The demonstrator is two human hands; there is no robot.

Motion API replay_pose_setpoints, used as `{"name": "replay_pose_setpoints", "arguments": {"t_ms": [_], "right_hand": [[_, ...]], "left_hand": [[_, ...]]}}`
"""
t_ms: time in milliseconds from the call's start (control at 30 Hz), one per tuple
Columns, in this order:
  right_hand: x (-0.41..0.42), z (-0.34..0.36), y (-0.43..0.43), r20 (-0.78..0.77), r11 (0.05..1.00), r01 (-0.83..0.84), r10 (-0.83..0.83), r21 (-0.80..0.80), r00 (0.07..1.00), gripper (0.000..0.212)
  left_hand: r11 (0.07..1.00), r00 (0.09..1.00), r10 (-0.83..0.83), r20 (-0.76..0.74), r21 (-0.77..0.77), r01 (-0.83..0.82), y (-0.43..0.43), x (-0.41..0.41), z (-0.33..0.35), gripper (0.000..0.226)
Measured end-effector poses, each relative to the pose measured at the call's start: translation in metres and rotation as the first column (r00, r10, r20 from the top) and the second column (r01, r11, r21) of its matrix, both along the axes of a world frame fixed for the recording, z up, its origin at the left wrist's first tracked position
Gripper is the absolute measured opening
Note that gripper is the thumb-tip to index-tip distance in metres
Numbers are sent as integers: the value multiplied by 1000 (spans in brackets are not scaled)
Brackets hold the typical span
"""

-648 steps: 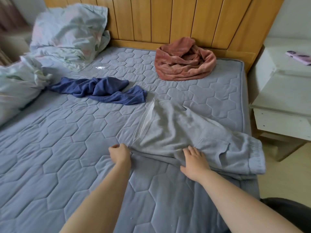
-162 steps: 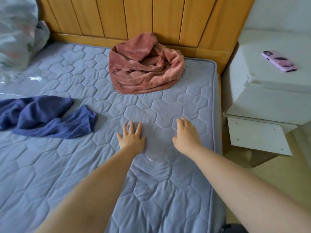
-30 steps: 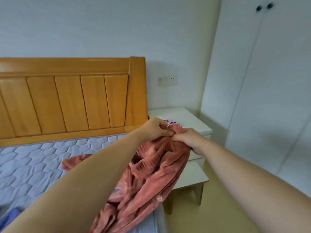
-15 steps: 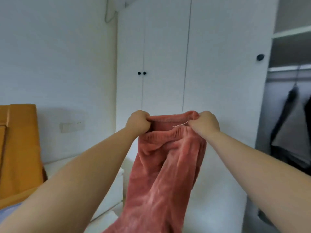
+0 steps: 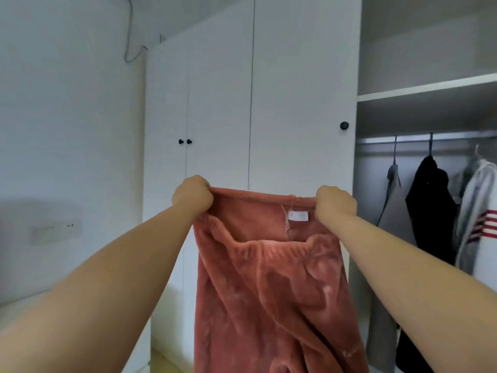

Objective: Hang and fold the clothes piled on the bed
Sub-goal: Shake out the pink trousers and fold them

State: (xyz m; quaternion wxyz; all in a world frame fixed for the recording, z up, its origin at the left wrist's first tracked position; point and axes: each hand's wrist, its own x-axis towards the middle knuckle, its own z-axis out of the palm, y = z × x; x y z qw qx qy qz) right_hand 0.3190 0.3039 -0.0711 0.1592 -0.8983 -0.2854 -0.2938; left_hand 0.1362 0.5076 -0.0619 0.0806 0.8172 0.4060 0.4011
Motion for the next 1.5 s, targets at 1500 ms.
{"name": "replay_pose_setpoints", "arguments": {"t_ms": [1500], "right_hand": [[28, -89, 83, -663, 814, -210, 568, 542, 487, 24]], "left_hand": [[316, 686, -728, 9, -883, 347, 95, -85, -116, 71]]}}
